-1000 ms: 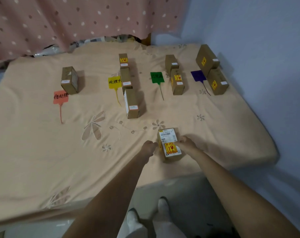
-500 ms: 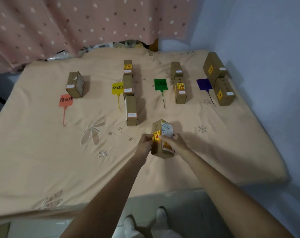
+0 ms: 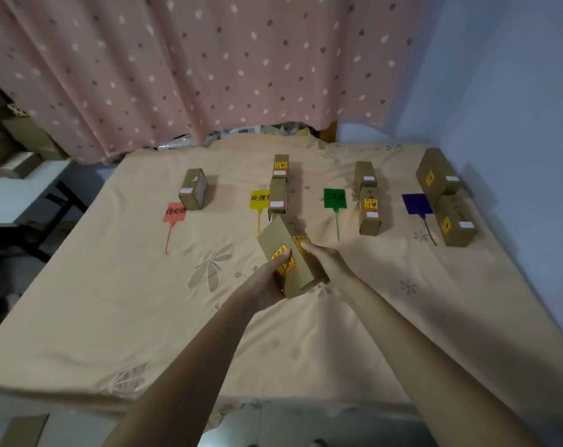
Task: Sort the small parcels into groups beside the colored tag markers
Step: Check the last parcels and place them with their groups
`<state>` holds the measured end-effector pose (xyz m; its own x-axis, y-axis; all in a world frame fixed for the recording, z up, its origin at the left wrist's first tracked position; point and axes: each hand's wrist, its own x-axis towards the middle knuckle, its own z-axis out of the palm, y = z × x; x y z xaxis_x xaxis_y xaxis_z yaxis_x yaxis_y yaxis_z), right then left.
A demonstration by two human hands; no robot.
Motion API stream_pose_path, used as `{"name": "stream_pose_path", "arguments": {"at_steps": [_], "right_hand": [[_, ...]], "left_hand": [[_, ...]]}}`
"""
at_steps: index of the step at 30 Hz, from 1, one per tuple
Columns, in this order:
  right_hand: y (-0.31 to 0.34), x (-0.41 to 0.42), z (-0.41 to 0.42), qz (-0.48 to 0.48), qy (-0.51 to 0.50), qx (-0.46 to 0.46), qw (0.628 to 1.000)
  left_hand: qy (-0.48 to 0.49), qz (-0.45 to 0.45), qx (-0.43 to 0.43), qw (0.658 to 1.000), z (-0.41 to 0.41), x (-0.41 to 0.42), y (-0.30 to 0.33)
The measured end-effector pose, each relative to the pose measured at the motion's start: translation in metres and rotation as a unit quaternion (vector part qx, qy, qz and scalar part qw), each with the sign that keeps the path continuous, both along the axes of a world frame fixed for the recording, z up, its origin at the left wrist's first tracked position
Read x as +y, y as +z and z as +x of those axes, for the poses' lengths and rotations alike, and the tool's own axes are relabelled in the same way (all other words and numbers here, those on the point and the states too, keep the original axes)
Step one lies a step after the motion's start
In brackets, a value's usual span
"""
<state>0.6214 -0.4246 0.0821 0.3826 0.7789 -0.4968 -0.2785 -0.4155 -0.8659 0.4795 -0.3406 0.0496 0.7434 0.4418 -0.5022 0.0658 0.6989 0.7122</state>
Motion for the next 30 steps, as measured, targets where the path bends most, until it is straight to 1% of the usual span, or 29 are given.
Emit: {"name": "stream_pose_path", "arguments": {"at_steps": [2, 5, 7, 9, 11, 15, 17, 19, 24, 27, 30], "right_hand": [[-0.004, 0.004, -0.004, 0.009, 0.003, -0.076, 0.997], [-0.004, 0.003, -0.013, 0.042, 0.000, -0.213, 0.976], [0.000, 0.003, -0.023, 0.048, 0.045, -0.271, 0.960], [0.002, 0.006, -0.032, 0.046, 0.073, -0.301, 0.950], [0.002, 0.008, -0.037, 0.055, 0.041, -0.280, 0.958], [-0.003, 0.009, -0.035, 0.099, -0.021, -0.149, 0.984], [-0.006, 0.010, -0.032, 0.131, -0.046, -0.080, 0.987], [-0.004, 0.009, -0.029, 0.156, -0.048, -0.034, 0.986], [0.001, 0.003, -0.027, 0.186, -0.029, 0.016, 0.982], [0.004, 0.001, -0.030, 0.190, -0.031, 0.041, 0.980], [0.006, -0.001, -0.031, 0.190, -0.032, 0.044, 0.980]], "left_hand": [[0.040, 0.008, 0.022, 0.999, -0.005, -0.002, -0.001], [0.107, 0.082, 0.116, 0.984, -0.009, -0.002, -0.003], [0.138, 0.122, 0.145, 0.972, -0.010, -0.001, 0.000], [0.159, 0.147, 0.143, 0.966, -0.010, -0.002, 0.007], [0.173, 0.159, 0.117, 0.965, -0.010, -0.003, 0.014], [0.159, 0.195, 0.069, 0.965, -0.014, 0.001, 0.028], [0.153, 0.197, 0.058, 0.967, -0.018, 0.005, 0.032], [0.147, 0.187, 0.048, 0.970, -0.022, 0.006, 0.036], [0.129, 0.157, 0.029, 0.979, -0.027, 0.005, 0.044], [0.119, 0.161, 0.022, 0.979, -0.029, 0.007, 0.049], [0.109, 0.166, 0.023, 0.980, -0.031, 0.008, 0.051]]}}
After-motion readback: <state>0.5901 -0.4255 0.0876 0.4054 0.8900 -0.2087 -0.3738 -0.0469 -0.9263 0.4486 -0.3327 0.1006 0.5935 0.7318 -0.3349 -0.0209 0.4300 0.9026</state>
